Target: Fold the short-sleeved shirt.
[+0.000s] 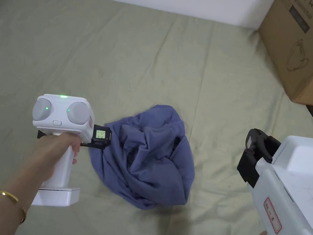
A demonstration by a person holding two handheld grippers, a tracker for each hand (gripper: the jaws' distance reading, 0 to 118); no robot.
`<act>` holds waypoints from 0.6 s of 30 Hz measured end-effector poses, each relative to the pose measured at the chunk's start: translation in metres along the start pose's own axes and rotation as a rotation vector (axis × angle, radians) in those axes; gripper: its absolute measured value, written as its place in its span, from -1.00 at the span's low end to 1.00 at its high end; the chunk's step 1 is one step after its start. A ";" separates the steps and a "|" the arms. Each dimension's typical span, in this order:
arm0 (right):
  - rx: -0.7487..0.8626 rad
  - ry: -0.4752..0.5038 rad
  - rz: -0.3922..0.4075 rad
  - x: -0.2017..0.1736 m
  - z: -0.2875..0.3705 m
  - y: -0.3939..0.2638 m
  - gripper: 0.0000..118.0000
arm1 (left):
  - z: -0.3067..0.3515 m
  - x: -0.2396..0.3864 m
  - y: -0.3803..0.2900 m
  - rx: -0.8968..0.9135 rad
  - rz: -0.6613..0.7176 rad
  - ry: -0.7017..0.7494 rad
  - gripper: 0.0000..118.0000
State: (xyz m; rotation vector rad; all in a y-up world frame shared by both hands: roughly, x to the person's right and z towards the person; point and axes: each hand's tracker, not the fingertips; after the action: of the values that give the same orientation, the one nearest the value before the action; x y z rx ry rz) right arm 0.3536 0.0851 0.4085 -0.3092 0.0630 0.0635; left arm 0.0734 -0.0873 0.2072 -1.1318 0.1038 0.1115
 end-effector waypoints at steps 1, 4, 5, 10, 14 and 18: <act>-0.002 -0.001 -0.007 0.001 0.002 0.000 -1.00 | -0.004 0.000 -0.001 -0.008 0.009 0.005 0.79; -0.013 -0.014 -0.008 -0.001 0.004 0.000 -1.00 | -0.017 0.007 -0.001 -0.040 0.006 -0.008 0.59; -0.015 -0.020 -0.005 -0.001 0.005 0.000 -1.00 | -0.021 0.007 -0.001 -0.054 -0.001 -0.010 0.43; -0.032 -0.031 -0.013 -0.003 0.004 0.001 -1.00 | -0.027 0.015 -0.008 -0.085 -0.015 -0.007 -0.85; -0.042 -0.030 -0.011 -0.006 0.003 0.000 -1.00 | -0.019 0.012 -0.008 -0.065 -0.041 -0.025 -0.98; -0.057 -0.017 -0.001 -0.008 -0.002 0.002 -1.00 | 0.014 -0.008 -0.011 0.040 0.059 -0.118 -1.00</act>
State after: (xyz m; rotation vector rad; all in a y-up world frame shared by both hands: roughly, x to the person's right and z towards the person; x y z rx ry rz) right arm 0.3452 0.0861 0.4069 -0.3658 0.0438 0.0669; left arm 0.0676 -0.0790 0.2237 -1.0799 0.0341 0.2279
